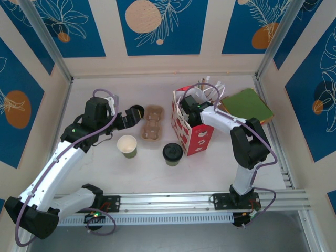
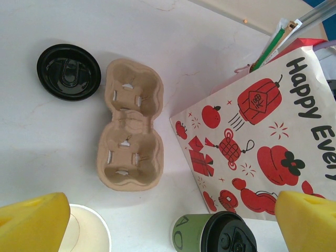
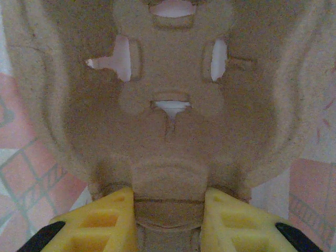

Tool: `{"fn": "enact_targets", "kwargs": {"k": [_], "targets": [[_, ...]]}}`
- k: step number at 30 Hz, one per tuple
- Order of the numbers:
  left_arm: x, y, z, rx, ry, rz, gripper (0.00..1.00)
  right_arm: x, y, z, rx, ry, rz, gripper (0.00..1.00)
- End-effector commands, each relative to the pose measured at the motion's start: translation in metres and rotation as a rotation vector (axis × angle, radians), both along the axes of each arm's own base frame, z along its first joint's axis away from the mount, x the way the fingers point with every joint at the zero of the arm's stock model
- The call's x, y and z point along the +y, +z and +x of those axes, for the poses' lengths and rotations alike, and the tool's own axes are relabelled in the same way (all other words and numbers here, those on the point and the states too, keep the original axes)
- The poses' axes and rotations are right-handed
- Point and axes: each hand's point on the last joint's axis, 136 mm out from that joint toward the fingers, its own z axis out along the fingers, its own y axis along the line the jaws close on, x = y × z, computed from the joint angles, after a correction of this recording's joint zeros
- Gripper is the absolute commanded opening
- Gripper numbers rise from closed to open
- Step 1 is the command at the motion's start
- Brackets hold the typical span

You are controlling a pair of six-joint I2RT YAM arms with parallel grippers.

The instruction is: Pack the takeout coffee

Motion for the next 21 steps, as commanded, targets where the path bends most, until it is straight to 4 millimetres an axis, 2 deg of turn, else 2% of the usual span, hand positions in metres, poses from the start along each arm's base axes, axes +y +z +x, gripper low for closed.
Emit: {"fn": "enact_targets", "kwargs": {"k": [1, 21], "targets": [[0.004, 0.003, -0.003, 0.001, 0.010, -0.003, 1.00, 0.002, -0.015, -0.012, 0.077, -0.005, 0.003, 0.29], [0.003, 0.001, -0.002, 0.002, 0.011, -0.002, 1.00, 0.002, -0.030, -0.017, 0.114, -0.010, -0.015, 0.29]]}}
